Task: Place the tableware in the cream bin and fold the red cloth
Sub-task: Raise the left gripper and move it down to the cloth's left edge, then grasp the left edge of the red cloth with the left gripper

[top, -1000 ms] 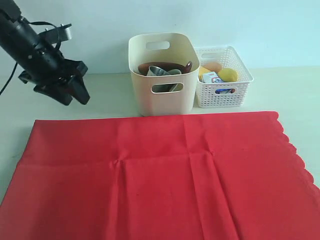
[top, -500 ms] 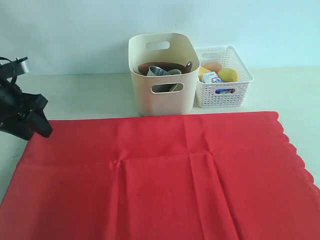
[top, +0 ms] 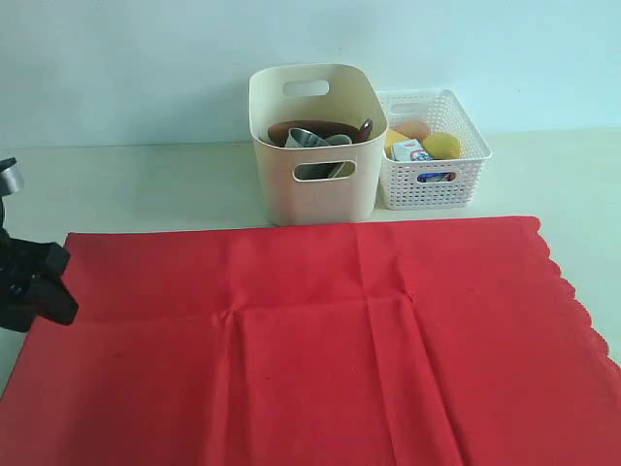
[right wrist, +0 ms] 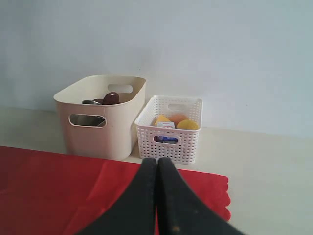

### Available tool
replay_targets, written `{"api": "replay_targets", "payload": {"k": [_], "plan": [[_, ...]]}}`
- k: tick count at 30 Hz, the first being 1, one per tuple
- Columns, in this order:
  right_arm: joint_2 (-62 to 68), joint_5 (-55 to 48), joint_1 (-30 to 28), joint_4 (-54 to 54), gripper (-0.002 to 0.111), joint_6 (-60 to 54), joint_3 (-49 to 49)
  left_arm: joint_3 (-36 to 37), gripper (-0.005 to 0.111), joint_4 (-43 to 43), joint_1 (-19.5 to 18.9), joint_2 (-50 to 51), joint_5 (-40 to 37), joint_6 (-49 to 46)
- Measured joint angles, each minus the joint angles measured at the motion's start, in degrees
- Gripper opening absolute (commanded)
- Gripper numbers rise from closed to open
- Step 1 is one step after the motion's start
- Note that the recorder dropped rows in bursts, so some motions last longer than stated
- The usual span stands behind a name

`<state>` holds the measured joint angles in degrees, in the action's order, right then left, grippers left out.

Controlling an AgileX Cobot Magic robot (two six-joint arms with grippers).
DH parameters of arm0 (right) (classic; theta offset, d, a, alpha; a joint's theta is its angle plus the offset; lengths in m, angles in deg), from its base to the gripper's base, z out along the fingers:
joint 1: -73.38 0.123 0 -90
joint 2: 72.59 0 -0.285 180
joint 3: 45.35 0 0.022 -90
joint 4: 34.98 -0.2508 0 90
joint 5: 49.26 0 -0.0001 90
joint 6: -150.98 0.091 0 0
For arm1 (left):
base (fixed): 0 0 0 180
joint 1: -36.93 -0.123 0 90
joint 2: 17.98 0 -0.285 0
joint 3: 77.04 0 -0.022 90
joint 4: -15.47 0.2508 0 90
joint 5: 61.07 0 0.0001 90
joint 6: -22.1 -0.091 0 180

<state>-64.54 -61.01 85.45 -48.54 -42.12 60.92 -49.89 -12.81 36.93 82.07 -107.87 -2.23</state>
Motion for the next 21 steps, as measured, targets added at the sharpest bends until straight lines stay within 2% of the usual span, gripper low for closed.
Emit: {"api": "replay_targets", "payload": {"k": [11,21], "plan": [[0.0,0.0,0.0,0.0,0.0,0.0,0.0,11.72,0.052,-0.23,0.0,-3.59,8.29,3.08],[0.0,0.0,0.0,0.0,0.0,0.0,0.0,14.74,0.053,-0.23,0.07,-3.82,14.74,3.41]]}}
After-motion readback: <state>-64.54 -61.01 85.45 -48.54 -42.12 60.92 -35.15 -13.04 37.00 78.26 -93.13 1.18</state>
